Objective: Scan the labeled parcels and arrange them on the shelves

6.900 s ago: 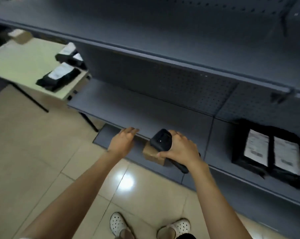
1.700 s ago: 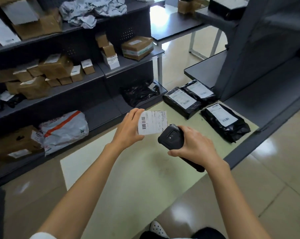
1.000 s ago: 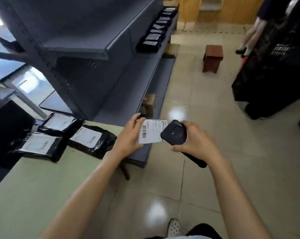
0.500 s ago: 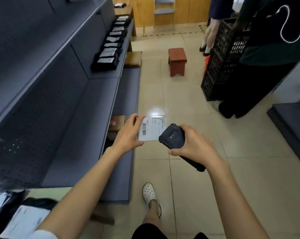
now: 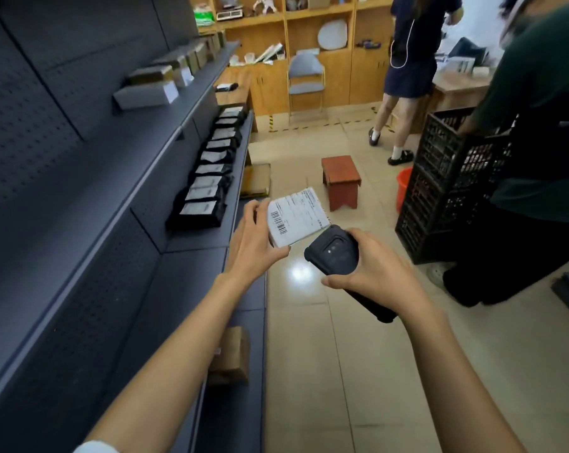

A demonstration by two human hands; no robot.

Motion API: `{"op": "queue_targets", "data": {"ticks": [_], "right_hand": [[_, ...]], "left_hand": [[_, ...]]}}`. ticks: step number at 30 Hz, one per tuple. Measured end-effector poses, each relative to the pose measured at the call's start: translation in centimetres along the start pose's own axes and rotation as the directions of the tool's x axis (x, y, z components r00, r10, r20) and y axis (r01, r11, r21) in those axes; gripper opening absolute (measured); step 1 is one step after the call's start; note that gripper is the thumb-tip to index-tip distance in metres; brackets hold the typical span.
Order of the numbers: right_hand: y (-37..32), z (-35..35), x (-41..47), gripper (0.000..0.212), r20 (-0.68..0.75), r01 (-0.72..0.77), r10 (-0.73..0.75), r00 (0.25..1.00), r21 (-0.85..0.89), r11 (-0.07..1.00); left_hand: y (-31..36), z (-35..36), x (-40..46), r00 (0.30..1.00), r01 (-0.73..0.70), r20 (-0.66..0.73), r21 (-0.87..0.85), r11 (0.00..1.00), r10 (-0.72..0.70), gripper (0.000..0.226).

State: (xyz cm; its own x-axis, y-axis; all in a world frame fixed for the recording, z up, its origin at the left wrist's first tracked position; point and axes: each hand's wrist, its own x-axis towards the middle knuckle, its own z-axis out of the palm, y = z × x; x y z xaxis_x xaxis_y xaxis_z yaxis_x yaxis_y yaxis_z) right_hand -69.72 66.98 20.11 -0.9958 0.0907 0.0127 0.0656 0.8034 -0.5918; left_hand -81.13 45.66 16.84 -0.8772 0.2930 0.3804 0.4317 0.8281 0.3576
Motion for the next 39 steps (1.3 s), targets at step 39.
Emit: {"op": "queue_targets", "data": {"ticks": [39], "right_hand": [[-26.9, 7.1, 67.6, 0.101, 0.286, 0.856, -0.844, 0.453, 0.124, 0.502]], "left_hand": [[-28.0, -12.9, 38.2, 0.409, 0.908, -0.582, 0.187, 0.374, -0.703, 0.077]]}}
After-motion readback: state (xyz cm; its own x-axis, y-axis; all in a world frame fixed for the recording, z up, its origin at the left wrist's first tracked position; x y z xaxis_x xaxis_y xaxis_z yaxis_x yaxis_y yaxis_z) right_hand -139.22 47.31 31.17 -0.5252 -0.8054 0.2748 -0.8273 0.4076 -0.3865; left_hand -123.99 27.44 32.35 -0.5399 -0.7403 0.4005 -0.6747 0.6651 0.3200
